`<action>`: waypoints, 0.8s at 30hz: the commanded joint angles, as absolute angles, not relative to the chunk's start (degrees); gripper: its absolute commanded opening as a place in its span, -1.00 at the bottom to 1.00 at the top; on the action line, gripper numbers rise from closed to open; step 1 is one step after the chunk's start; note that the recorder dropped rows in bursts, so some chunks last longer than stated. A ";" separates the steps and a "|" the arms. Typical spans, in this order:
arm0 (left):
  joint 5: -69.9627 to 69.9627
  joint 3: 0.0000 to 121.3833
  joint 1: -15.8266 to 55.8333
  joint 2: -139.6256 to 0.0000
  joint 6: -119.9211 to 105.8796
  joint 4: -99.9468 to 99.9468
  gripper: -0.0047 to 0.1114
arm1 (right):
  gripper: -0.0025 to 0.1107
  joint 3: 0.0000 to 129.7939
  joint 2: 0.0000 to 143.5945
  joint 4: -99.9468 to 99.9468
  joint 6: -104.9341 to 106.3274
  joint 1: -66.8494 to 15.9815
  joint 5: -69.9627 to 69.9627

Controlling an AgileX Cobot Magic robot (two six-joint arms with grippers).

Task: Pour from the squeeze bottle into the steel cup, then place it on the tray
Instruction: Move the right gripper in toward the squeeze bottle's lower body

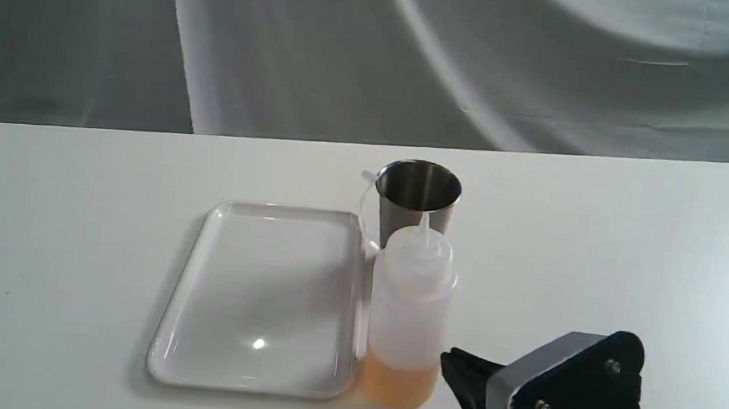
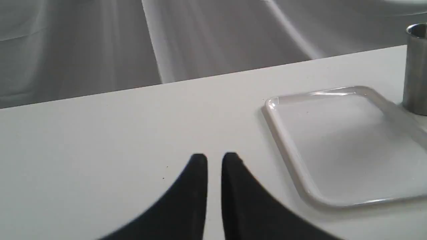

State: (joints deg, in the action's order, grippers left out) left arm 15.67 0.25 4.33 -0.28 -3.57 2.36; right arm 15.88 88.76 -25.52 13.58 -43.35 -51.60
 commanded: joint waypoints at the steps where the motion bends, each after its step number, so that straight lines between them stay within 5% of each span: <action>1: 15.22 0.00 4.66 0.00 -3.48 2.33 -0.78 | -0.96 15.67 91.51 -28.75 13.58 -43.53 -55.73; 24: 15.22 0.00 4.66 0.00 -3.48 2.33 -0.78 | -0.96 15.80 103.60 -27.60 5.74 -43.53 -69.96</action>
